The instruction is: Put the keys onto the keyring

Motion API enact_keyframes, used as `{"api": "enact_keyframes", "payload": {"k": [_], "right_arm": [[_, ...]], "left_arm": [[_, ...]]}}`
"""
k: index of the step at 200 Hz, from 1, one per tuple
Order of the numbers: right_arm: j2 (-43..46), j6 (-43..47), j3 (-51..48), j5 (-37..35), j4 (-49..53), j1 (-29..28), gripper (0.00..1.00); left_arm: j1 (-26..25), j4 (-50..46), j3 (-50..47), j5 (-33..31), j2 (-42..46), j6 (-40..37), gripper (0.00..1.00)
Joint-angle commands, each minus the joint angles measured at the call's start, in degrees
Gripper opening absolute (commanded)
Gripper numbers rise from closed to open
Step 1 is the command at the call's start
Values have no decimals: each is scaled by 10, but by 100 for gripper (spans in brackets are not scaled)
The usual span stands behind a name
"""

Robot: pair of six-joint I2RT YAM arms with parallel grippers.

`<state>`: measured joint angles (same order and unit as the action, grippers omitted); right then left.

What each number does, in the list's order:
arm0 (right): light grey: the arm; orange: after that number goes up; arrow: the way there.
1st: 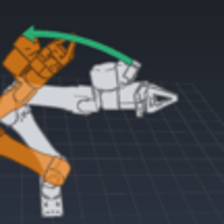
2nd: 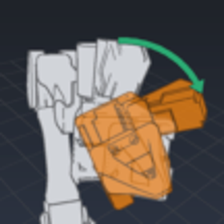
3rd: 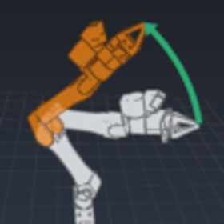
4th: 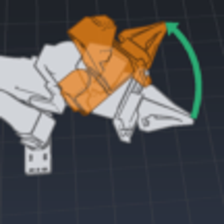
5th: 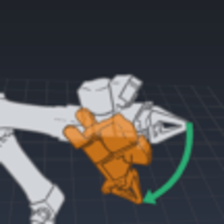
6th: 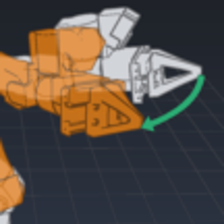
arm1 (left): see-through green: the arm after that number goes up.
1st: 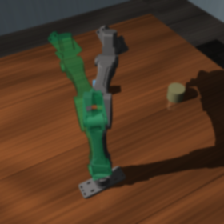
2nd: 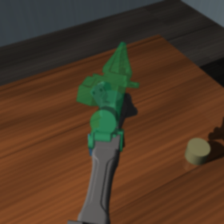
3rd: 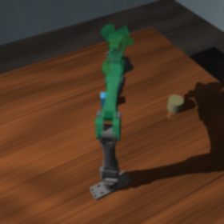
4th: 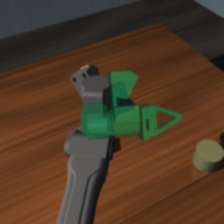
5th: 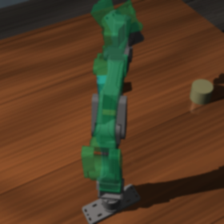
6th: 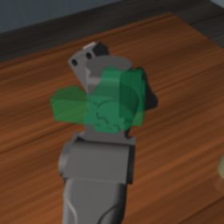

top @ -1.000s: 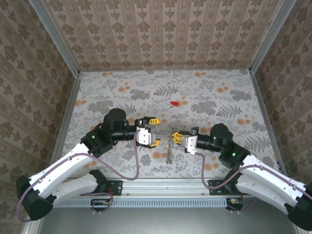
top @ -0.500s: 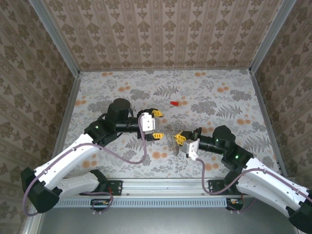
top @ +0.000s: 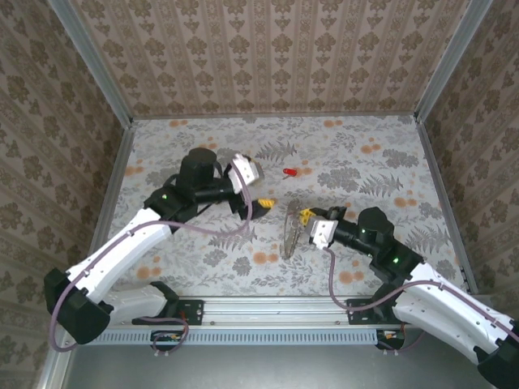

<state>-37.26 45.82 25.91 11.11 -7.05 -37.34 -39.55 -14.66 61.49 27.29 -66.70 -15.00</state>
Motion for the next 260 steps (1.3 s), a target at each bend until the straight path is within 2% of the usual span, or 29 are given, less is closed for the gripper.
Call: {"api": "enact_keyframes", "payload": {"k": [1,23,41,63,84,98,112,144,177,204,260], "right_arm": [[28,-96,13,-96,-20,48,0],[30,-151,24,-140,1,104,0],[17,-189,41,-166,20,140,0],[-17,-239,70,-162,42,181,0],[-53,-277,94,-149,54,210,0],[-71,-305,102,-147,51,226,0],[-86,-333,108,-145,49,243,0],[-118,-405,131,-155,68,283,0],[-151,-486,165,-154,106,327,0],[-158,-520,169,-134,102,343,0],[-157,-516,169,-129,93,344,0]], "left_arm": [[51,8,30,-41,-40,219,100],[83,-9,58,-23,-98,309,100],[73,-3,74,-43,-136,326,100],[57,-40,128,-88,-208,348,100],[43,-79,209,-68,-300,318,72],[41,-118,275,-52,-370,289,66],[40,-148,337,-64,-436,296,60],[6,-233,488,-177,-561,340,62],[-15,-304,625,-239,-664,410,61],[-26,-299,668,-266,-717,423,58],[-43,-284,731,-328,-798,400,55]]}}
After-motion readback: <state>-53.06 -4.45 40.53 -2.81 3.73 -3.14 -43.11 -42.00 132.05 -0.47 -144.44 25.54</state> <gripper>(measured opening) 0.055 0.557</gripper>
